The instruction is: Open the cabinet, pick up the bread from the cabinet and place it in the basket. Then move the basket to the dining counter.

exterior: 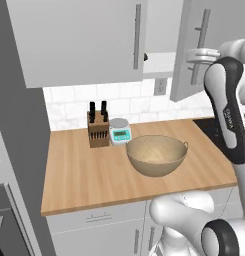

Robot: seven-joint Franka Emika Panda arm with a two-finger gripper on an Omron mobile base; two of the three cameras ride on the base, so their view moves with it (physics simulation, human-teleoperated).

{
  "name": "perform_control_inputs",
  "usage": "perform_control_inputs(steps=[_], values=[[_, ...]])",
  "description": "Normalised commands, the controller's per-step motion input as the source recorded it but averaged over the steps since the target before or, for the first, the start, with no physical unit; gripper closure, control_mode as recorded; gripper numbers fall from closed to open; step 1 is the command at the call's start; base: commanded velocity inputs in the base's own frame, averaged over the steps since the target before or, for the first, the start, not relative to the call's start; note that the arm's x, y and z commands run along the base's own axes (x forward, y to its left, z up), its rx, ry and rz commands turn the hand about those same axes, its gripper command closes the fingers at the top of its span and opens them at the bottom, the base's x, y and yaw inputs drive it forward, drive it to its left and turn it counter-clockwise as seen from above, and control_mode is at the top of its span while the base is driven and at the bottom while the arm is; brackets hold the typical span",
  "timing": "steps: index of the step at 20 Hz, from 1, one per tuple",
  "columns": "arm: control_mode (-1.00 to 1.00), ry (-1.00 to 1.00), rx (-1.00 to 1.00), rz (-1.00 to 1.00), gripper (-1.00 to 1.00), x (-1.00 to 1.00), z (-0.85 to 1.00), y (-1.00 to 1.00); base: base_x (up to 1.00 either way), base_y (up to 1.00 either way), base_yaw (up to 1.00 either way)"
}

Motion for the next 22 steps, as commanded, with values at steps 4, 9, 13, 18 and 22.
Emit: perform_control_inputs(steps=[4, 9, 13, 18, 22], values=[[-1.0, 0.04, 0.11, 0.02, 1.0, -1.0, -0.01, -0.89, 0.0, 0.0, 0.0], [-1.0, 0.13, 0.0, 0.0, 1.0, -0.39, -0.09, -0.08, 0.0, 0.0, 0.0], [-1.0, 0.02, 0.0, 0.0, -1.0, -0.04, 0.0, 0.0, 0.0, 0.0, 0.0], [-1.0, 0.01, 0.0, -0.03, -1.0, -0.83, 0.01, 0.03, 0.0, 0.0, 0.0], [-1.0, 0.07, -0.18, -0.08, -1.0, -0.79, 0.12, 0.62, 0.0, 0.0, 0.0]])
